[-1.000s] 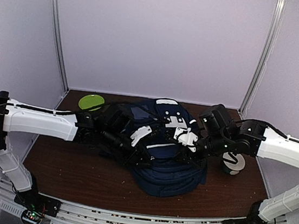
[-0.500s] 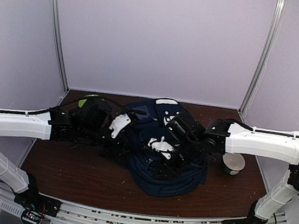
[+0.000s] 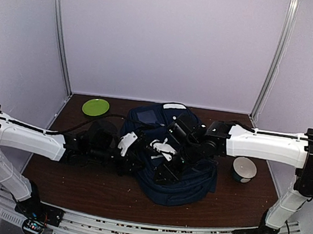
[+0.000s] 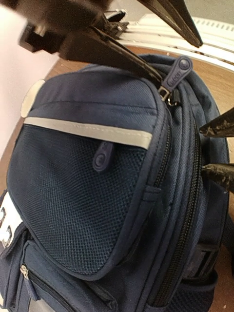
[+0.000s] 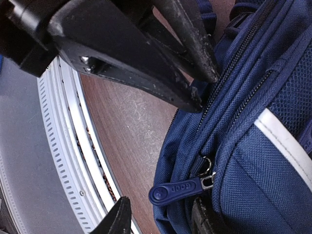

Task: Pack the student bag
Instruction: Grab the upper front pocket of the student bag.

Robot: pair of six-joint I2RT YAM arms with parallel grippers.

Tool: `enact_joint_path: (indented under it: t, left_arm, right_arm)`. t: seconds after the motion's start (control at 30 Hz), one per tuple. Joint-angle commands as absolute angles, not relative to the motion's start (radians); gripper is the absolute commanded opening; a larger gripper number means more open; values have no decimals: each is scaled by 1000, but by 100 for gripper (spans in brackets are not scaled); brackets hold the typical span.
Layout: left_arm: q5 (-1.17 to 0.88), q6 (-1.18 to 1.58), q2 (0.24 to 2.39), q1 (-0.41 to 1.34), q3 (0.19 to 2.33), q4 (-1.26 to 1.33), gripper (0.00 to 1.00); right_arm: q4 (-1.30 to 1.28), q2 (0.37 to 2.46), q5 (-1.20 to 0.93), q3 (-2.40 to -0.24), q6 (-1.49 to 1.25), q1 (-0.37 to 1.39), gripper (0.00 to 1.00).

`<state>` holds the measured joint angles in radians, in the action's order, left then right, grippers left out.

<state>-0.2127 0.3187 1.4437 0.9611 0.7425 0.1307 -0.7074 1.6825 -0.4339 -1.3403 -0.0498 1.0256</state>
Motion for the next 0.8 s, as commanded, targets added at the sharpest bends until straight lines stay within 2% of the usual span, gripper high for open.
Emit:
enact_joint_path:
  t: [0.0, 0.23, 0.57, 0.67, 0.77]
  left_arm:
    - [-282, 426, 1480, 964, 701, 385, 20]
    - [-355, 470, 1584, 1000, 739, 501, 19]
    - [-405, 460, 1618, 1028, 780, 501, 18]
    - [-405, 457, 1621, 1028, 779, 489, 18]
    - [-403, 462, 1623, 1028, 782, 486, 18]
  right_arm:
    - [-694, 1702, -445, -1351, -125, 1001, 44]
    - [-651, 1682, -471, -1319, -176, 967, 44]
    - [-598, 1632, -489, -1249, -246, 915, 43]
    - [-594, 1645, -472, -1245, -268, 901, 37]
    - [-607, 1664, -443, -1254, -265, 895, 25]
